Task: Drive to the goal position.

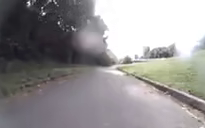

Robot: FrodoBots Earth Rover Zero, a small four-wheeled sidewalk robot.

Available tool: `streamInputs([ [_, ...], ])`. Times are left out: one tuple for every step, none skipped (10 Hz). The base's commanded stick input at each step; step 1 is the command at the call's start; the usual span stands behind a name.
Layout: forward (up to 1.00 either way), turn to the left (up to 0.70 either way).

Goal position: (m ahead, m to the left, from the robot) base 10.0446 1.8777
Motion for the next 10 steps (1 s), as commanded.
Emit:
streamInputs([
  [1.0,0.0],
  [1.0,0.0],
  [1.0,0.0],
  [1.0,0.0],
  [1.0,0.0],
  [1.0,0.0],
  [1.0,0.0],
  [1.0,0.0],
  [1.0,0.0],
  [1.0,-0.21],
])
